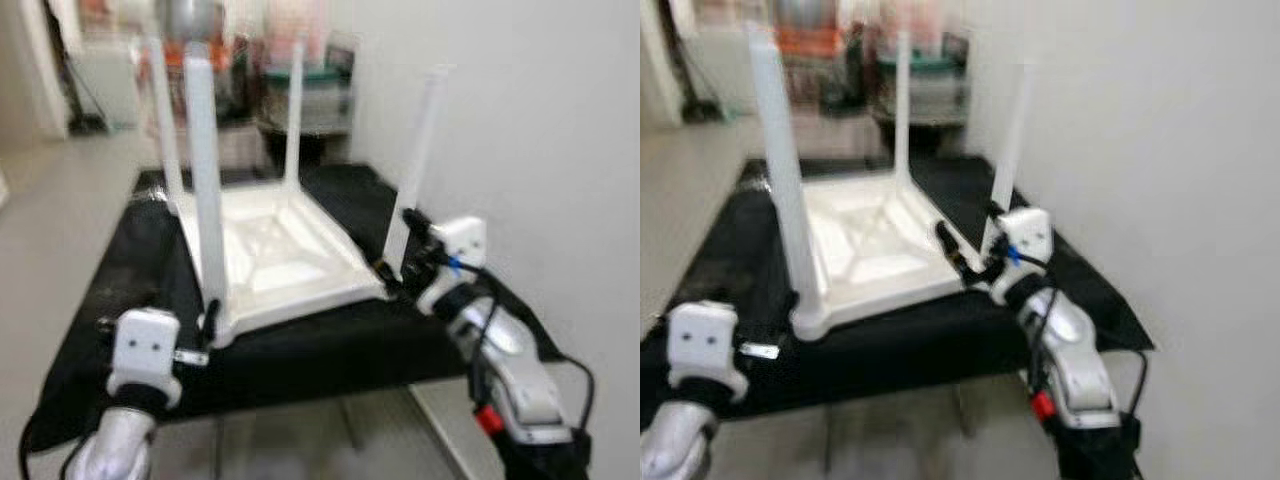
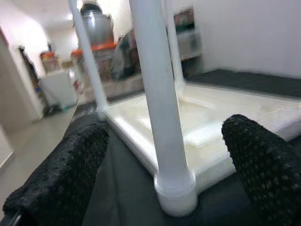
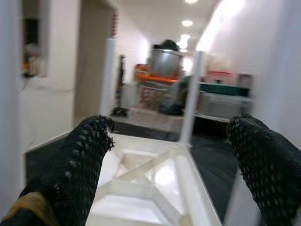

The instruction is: Building children table

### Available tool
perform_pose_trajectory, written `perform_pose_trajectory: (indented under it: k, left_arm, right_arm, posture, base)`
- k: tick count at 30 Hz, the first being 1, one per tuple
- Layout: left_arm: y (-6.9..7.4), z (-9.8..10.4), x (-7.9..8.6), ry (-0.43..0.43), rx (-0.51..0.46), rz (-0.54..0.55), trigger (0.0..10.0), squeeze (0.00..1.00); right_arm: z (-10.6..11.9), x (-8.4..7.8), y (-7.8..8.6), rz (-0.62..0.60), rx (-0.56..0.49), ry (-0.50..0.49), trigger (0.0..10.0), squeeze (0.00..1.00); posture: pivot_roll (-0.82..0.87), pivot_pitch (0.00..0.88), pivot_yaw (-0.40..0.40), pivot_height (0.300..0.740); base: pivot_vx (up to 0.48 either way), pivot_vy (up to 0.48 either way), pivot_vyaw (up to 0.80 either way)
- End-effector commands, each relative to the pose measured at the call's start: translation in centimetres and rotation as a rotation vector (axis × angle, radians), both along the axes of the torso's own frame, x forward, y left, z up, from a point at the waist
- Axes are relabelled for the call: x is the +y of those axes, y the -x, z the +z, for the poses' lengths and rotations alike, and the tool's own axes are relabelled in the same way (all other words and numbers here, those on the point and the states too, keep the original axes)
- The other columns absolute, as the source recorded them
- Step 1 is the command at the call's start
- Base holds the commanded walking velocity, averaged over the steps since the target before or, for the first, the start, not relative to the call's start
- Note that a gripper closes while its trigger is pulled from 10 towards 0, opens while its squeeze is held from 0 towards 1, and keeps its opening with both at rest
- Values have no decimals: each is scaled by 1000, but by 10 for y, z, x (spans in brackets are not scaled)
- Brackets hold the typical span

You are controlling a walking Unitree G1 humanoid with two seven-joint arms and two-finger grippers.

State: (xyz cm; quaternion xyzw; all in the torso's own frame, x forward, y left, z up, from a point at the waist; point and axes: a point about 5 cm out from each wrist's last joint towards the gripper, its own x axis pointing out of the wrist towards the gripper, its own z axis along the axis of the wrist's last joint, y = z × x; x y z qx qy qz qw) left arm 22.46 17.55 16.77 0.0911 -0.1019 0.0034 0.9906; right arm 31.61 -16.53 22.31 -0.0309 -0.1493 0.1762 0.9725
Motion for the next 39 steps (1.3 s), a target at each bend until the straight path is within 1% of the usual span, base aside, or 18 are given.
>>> perform_pose_trajectory:
  k: [1,3,4,6,9,11,14,19,21,26,33,35,39]
  left_arm:
    - [-3,-5,1,7,32,-9,10000,0]
    - [-9,-5,4,2,33,13,10000,0]
    - [-9,-5,4,2,33,13,10000,0]
    - [-23,-5,7,7,32,35,10000,0]
    - [-27,-4,6,13,28,36,10000,0]
    - [-32,-4,2,24,28,22,10000,0]
    - [-35,-6,-3,26,36,6,10000,0]
    - [-37,-10,-8,52,50,-20,10000,0]
    - [-37,-10,-8,53,52,-21,10000,0]
    - [-43,-10,-5,60,46,-24,10000,0]
    - [-45,-10,-5,56,43,-22,10000,0]
    - [-44,-9,-6,81,30,-11,10000,0]
    - [-44,-9,-6,83,29,-6,10000,0]
  right_arm:
    - [-12,-3,-2,-34,64,7,10000,0]
    - [-14,-4,-2,-55,68,-1,10000,0]
    - [-14,-4,-2,-55,68,-1,10000,0]
    - [-18,-3,1,-86,64,7,10000,0]
    - [-21,-2,2,-98,65,13,10000,0]
    - [-25,0,5,-110,74,18,10000,0]
    - [-31,2,7,-128,86,27,10000,0]
    - [-37,2,5,-165,114,9,10000,0]
    - [-37,2,4,-168,115,8,10000,0]
    - [-39,8,3,-171,123,1,10000,0]
    - [-40,12,2,-171,126,-5,10000,0]
    - [-41,12,2,-174,129,-3,10000,0]
    - [-41,12,2,-176,129,-1,10000,0]
  posture:
    - [75,0,-53,740]
    - [73,0,-50,740]
    - [73,0,-50,740]
    - [64,0,-43,740]
    - [64,0,-43,740]
    - [57,0,-36,740]
    - [55,0,-35,740]
    - [54,0,-36,740]
    - [54,0,-36,740]
    - [55,0,-41,740]
    - [58,0,-42,740]
    - [58,0,-43,740]
    - [58,0,-43,740]
  base:
    - [0,0,-538]
    - [0,0,-800]
    - [0,0,-800]
    - [0,0,0]
    - [0,0,0]
    - [0,0,0]
    - [0,0,0]
    - [0,-294,0]
    - [0,-296,0]
    - [0,-434,0]
    - [0,-329,0]
    - [0,0,0]
    - [0,0,0]
